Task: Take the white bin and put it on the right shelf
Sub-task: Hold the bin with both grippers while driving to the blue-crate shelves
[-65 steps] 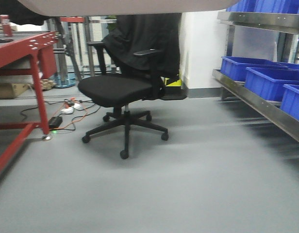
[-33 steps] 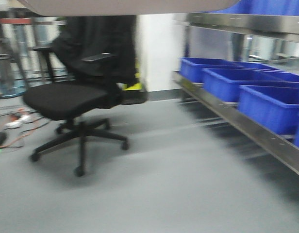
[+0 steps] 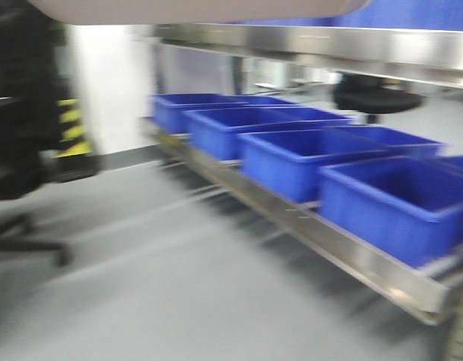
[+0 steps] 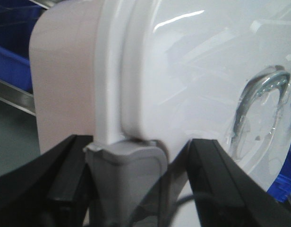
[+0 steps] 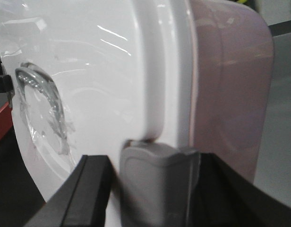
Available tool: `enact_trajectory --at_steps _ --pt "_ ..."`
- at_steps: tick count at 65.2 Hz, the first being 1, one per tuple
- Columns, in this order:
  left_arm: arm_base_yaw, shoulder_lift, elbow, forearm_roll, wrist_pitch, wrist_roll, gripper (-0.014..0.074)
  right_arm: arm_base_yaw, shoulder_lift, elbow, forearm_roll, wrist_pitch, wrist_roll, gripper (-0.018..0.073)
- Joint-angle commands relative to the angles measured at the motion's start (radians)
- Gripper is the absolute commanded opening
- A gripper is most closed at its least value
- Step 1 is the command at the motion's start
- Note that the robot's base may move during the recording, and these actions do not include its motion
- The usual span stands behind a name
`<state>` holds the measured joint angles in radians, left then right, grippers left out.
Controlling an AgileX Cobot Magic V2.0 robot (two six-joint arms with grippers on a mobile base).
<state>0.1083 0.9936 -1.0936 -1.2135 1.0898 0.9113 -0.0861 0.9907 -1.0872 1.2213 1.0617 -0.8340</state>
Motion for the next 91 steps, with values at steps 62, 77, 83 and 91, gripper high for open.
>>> enact_trajectory --at_steps 62,77,83,91 --pt "-0.029 -0.024 -0.035 -0.188 0.206 0.014 0.0271 0.02 -0.016 -0.031 0.223 0.096 -0.004 0.038" --pt "-0.029 -0.024 -0.035 -0.188 0.206 0.014 0.0271 0.02 -0.016 -0.031 0.223 0.096 -0.004 0.038" --pt "-0.029 -0.024 -0.035 -0.188 0.206 0.014 0.0271 0.02 -0.016 -0.031 0.223 0.096 -0.004 0.038" --pt "-0.029 -0.024 -0.035 -0.188 0.206 0.014 0.0271 0.02 -0.016 -0.031 0.223 0.096 -0.004 0.038"
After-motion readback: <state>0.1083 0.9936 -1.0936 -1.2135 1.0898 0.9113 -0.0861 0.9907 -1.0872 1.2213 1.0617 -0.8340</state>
